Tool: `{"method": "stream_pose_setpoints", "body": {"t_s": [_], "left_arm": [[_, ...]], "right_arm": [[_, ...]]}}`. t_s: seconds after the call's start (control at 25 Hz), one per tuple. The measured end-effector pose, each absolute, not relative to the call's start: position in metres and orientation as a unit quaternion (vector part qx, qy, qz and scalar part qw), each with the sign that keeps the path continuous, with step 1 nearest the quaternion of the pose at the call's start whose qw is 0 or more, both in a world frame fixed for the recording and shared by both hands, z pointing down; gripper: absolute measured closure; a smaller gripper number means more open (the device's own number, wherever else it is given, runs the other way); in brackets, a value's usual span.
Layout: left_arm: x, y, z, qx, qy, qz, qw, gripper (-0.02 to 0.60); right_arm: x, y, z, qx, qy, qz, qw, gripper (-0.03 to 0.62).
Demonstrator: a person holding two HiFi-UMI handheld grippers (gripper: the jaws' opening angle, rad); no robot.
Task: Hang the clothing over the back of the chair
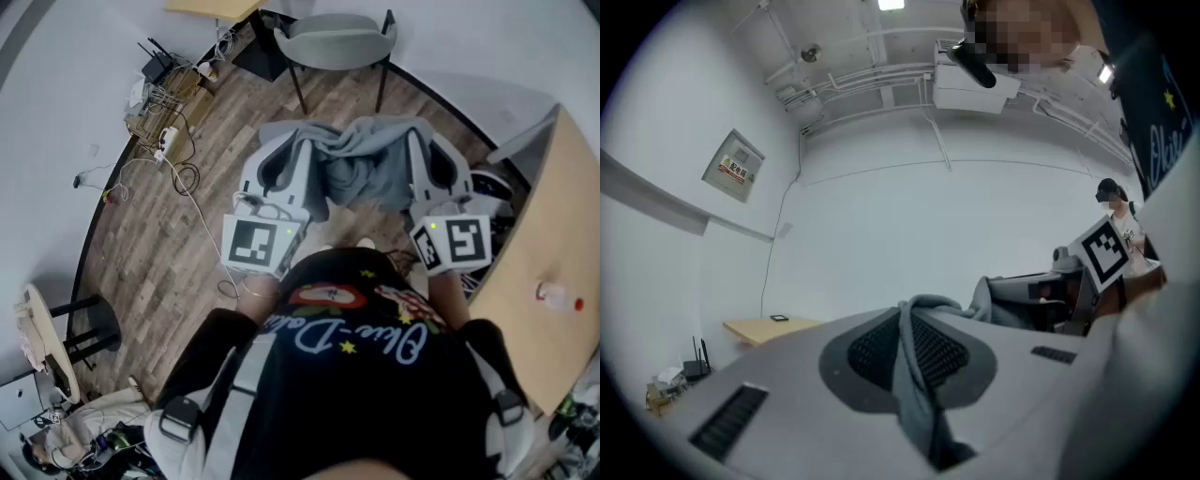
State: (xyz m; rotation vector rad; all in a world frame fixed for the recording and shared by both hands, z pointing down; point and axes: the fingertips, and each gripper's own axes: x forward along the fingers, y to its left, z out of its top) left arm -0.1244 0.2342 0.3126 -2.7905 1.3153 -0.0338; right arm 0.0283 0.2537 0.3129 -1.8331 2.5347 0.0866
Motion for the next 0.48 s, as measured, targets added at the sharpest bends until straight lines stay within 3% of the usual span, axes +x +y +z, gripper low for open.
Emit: {"method": "stream_pose_setpoints", "body": {"t_s": [0.48], "left_arm": [[-0.1229, 0.2335, 0.3138, -0.902, 0.429, -0.019, 0.033, 0.558]], "right_arm": [[0.029, 0.2493, 0.3129, -0.588, 0.809, 0.022, 0.014, 0.585]]}}
